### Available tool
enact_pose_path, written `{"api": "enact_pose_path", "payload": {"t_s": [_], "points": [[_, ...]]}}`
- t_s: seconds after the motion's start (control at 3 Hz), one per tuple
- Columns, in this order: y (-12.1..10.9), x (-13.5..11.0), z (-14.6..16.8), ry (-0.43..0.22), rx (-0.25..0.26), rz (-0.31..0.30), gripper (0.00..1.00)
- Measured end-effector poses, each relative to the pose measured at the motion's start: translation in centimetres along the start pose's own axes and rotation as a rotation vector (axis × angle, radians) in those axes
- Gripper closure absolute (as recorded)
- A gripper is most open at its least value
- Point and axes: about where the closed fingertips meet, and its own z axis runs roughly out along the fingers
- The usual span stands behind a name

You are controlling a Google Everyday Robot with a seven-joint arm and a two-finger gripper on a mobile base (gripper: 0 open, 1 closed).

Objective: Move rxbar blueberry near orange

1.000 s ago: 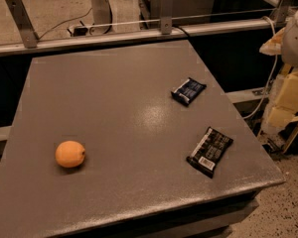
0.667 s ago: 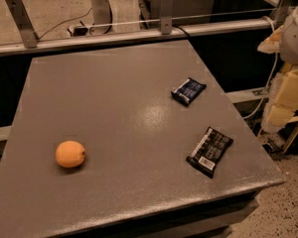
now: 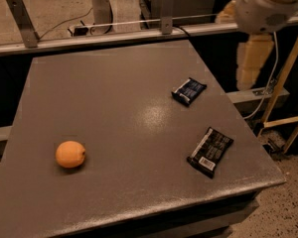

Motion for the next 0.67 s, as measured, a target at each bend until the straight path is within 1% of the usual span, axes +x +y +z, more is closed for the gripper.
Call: {"api": "enact_pose_path", "payload": {"t_s": [0.33, 0.67], "points": [[-5.5, -3.4, 2.1, 0.025, 0.053, -0.164, 0.00], [-6.8, -4.8, 2.6, 0.043, 0.067, -0.196, 0.00]]}}
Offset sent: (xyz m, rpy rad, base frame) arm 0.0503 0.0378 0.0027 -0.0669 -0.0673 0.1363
